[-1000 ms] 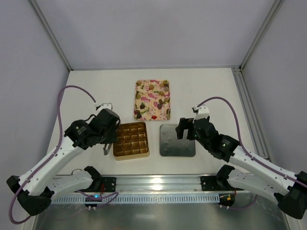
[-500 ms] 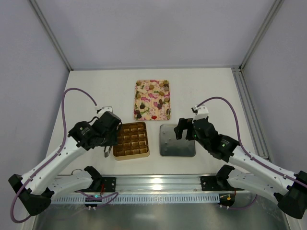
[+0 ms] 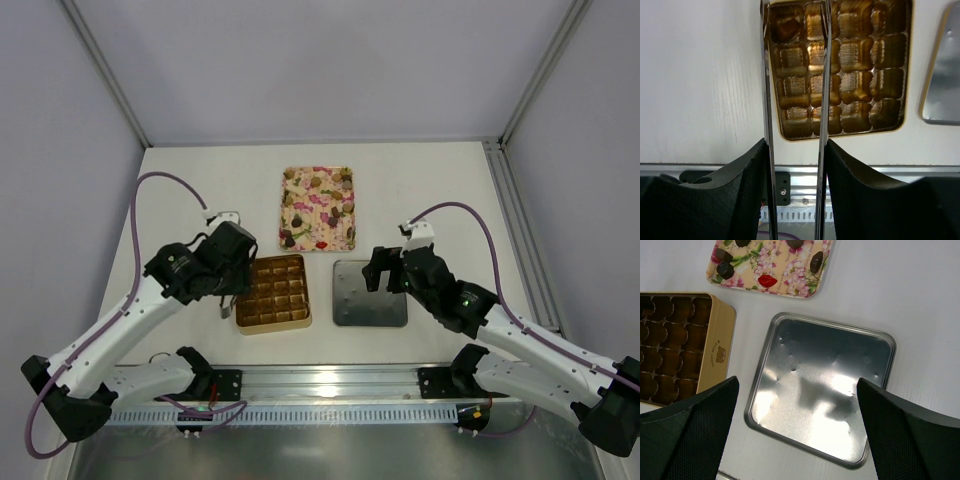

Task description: Pack the chocolate

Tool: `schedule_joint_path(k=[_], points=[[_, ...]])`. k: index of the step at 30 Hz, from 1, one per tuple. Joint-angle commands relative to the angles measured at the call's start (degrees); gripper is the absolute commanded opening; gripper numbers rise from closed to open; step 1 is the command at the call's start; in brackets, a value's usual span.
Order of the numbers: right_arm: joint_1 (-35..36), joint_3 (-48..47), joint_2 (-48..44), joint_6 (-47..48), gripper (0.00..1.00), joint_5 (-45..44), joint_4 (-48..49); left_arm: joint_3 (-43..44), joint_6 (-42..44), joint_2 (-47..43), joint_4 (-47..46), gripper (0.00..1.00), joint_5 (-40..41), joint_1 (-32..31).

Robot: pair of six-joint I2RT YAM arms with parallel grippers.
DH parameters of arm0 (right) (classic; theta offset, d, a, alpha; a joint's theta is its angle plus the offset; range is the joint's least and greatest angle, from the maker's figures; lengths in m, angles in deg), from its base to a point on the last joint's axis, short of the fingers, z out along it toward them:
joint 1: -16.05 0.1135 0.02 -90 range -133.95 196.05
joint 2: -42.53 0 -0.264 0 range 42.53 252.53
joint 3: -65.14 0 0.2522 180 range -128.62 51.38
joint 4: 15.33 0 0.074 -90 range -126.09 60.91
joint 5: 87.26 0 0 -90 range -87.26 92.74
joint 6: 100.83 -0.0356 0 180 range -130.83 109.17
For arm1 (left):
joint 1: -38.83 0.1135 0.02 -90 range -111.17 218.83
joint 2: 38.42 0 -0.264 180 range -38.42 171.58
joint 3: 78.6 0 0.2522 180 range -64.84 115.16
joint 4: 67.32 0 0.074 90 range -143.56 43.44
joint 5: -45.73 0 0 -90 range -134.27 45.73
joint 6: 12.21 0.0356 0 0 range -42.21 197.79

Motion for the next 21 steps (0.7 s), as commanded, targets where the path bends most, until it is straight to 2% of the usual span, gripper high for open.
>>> schedule_joint_path(k=[1,14,21], points=[[0.2,-2.0,0.0,-0.7,1.00,-0.6,0.8,7.1,2.7,3.2,-3.0,0.48,0.5,-0.2],[0.2,-8.6,-4.0,-3.2,1.00,-3.1,-10.4,22.5,10.6,27.5,-15.9,0.47,-7.6,-0.1],[0.3,-8.7,-4.7,-2.7,1.00,-2.8,-10.7,27.3,11.7,39.1,-19.9,0.45,-10.6,-0.2]])
